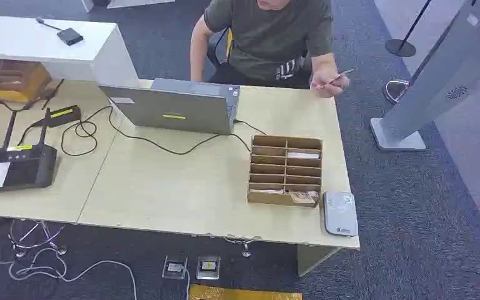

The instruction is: Pass the card to the sensor for recognition and then transmit it.

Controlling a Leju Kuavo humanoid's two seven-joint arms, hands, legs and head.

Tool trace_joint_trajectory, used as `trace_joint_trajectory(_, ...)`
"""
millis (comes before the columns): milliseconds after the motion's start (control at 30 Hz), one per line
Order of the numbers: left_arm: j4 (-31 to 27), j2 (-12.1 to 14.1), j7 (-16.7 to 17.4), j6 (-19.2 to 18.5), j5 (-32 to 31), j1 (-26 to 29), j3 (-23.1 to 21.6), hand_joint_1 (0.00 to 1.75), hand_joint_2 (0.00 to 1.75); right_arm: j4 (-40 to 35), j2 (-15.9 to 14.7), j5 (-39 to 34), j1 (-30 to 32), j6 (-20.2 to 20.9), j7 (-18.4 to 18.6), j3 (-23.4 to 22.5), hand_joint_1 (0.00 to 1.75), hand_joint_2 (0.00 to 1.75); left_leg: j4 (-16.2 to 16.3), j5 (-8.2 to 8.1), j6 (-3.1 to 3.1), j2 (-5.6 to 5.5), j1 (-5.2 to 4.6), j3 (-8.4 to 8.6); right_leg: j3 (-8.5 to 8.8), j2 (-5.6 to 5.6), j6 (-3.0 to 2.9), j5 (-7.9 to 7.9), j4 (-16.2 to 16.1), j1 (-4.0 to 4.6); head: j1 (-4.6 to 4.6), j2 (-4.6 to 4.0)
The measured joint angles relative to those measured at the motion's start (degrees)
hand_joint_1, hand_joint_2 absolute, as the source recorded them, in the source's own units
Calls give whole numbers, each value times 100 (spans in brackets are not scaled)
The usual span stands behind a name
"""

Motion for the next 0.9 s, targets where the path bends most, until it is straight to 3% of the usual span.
trace_joint_trajectory(233,-177,-131,129,0,-646,14,536,0,0,0,-2,-96,-1,-118,-254,4,0,0,0,0,0,0,0,0,0,0,0,0,0,0,2,0)
trace_joint_trajectory(400,-293,-287,197,0,-1093,-14,1151,0,0,-11,-79,-322,-10,-794,-619,-9,0,0,0,0,0,0,-1,0,0,0,0,0,0,-1,2,0)
trace_joint_trajectory(533,-369,-428,195,0,-1525,-65,1720,0,0,-371,-38,-795,-39,-920,-813,-11,0,0,0,0,0,0,-2,0,1,-1,1,1,0,-2,2,0)
trace_joint_trajectory(667,-490,-579,142,2,-2235,-185,2510,0,0,-1299,350,-1990,-112,-734,-1397,-13,0,0,2,0,0,0,0,4,-1,1,1,1,-1,0,0,0)
trace_joint_trajectory(700,-498,-590,79,2,-2356,-213,2709,0,0,-1629,452,-2383,-118,-296,-1187,-2,0,0,2,0,0,0,0,6,1,-1,1,1,-1,0,0,0)
trace_joint_trajectory(767,-496,-588,-48,2,-2422,-263,3039,0,0,-2623,527,-3233,-35,1239,-131,100,0,0,2,1,2,-16,-13,5,2,-23,2,0,-1,-13,2,0)
trace_joint_trajectory(800,-496,-584,-89,2,-2413,-265,3047,0,0,-3265,544,-3598,83,1791,343,201,0,0,3,1,3,-18,-22,5,-1,-26,2,0,-1,-20,0,0)
trace_joint_trajectory(833,-496,-573,-142,2,-2389,-265,3047,0,0,-4010,536,-4052,255,2092,839,351,0,0,4,0,4,-20,-30,5,-1,-29,4,-2,-1,-30,-4,0)
trace_joint_trajectory(867,-496,-551,-216,2,-2359,-268,3052,0,0,-4708,468,-4687,517,2014,1409,565,0,0,4,-5,13,-24,-39,6,-1,-32,12,-8,-1,-36,-4,0)
trace_joint_trajectory(900,-496,-533,-298,2,-2321,-274,3054,0,0,-5274,277,-5395,900,1662,1982,874,0,0,3,-11,22,-46,-40,0,16,-53,25,-18,-1,-39,-2,0)
